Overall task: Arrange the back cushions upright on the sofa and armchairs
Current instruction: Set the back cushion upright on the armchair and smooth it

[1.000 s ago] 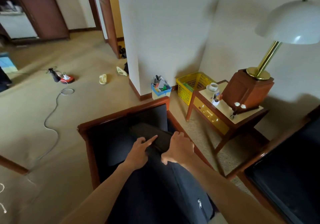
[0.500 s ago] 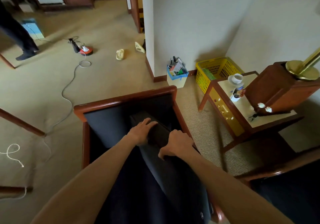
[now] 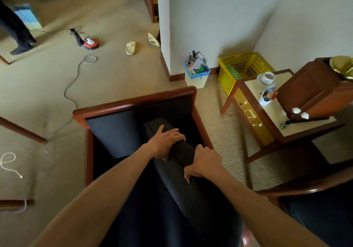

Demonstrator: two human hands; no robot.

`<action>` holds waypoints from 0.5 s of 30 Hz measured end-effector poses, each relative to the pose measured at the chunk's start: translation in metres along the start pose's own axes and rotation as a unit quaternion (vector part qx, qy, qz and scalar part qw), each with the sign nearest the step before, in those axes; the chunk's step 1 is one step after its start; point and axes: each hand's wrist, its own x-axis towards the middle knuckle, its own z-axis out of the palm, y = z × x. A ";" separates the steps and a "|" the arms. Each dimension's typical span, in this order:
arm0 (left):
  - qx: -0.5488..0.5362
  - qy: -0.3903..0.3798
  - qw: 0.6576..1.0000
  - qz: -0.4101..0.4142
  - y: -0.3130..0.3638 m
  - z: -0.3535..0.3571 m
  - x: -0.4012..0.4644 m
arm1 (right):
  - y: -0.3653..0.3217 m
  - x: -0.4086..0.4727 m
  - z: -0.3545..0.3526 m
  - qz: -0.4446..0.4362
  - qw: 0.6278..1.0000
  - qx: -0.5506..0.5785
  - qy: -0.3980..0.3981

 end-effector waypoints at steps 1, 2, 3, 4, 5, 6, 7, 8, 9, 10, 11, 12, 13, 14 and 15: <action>0.000 0.008 1.000 -0.005 -0.004 -0.003 -0.006 | -0.004 -0.003 -0.003 -0.012 1.000 -0.004 0.005; -0.001 0.016 1.000 -0.011 -0.008 -0.006 -0.012 | -0.010 -0.007 -0.007 -0.027 1.000 -0.008 0.012; -0.005 0.025 1.000 -0.017 -0.013 -0.009 -0.021 | -0.016 -0.009 -0.010 -0.043 0.999 -0.012 0.018; -0.012 0.033 0.999 -0.022 -0.017 -0.012 -0.030 | -0.022 -0.011 -0.013 -0.058 0.998 -0.016 0.024; -0.021 0.041 0.999 -0.029 -0.021 -0.015 -0.040 | -0.026 -0.013 -0.015 -0.073 0.997 -0.021 0.030; -0.031 0.051 0.998 -0.037 -0.024 -0.017 -0.050 | -0.030 -0.015 -0.018 -0.089 0.995 -0.027 0.034; -0.042 0.060 0.996 -0.049 -0.027 -0.018 -0.061 | -0.033 -0.015 -0.021 -0.106 0.993 -0.035 0.037; -0.054 0.066 0.994 -0.062 -0.030 -0.020 -0.071 | -0.035 -0.015 -0.024 -0.123 0.991 -0.045 0.038; -0.067 0.070 0.992 -0.078 -0.032 -0.021 -0.081 | -0.038 -0.014 -0.027 -0.139 0.988 -0.054 0.035; -0.079 0.072 0.990 -0.093 -0.034 -0.021 -0.090 | -0.040 -0.013 -0.030 -0.154 0.986 -0.060 0.033; -0.091 0.077 0.987 -0.108 -0.036 -0.021 -0.100 | -0.043 -0.011 -0.032 -0.169 0.983 -0.065 0.030; -0.102 0.082 0.984 -0.120 -0.037 -0.020 -0.107 | -0.046 -0.009 -0.033 -0.182 0.980 -0.069 0.028; -0.111 0.086 0.981 -0.130 -0.039 -0.017 -0.115 | -0.050 -0.007 -0.032 -0.197 0.977 -0.075 0.026; -0.119 0.088 0.979 -0.140 -0.040 -0.014 -0.122 | -0.053 -0.006 -0.030 -0.210 0.974 -0.079 0.023; -0.123 0.091 0.977 -0.150 -0.041 -0.010 -0.128 | -0.055 -0.004 -0.027 -0.221 0.972 -0.082 0.023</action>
